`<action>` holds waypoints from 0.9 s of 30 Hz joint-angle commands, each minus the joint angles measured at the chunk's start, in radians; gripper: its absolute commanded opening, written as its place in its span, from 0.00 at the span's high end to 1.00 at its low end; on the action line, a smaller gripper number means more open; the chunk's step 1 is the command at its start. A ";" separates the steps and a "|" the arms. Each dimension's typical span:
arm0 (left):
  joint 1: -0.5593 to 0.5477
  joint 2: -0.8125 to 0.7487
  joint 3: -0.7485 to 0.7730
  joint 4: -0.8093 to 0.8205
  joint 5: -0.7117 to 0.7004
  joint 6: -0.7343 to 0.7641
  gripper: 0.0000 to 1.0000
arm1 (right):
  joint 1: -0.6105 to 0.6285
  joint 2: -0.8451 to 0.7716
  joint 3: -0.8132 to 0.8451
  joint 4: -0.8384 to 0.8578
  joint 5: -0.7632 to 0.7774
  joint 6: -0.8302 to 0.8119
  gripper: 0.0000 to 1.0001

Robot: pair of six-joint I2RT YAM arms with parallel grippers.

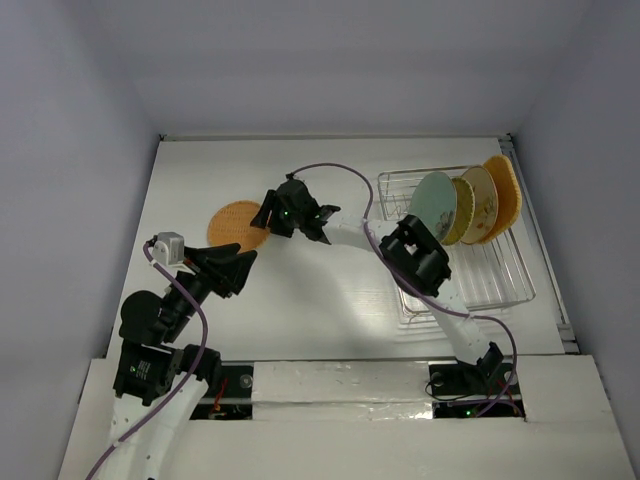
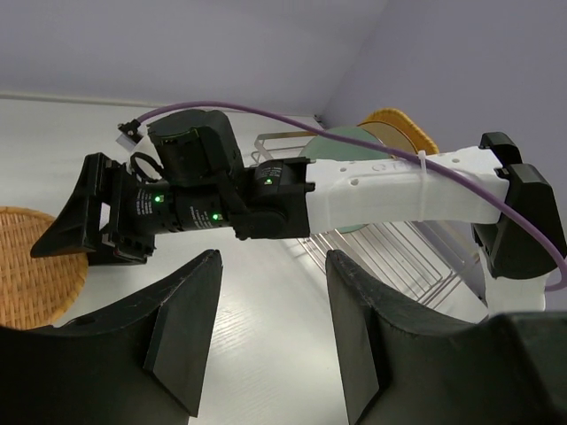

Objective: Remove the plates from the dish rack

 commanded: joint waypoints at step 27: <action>0.015 0.037 -0.007 0.049 0.007 0.002 0.53 | -0.252 -1.288 -0.693 -0.552 0.707 -0.482 0.76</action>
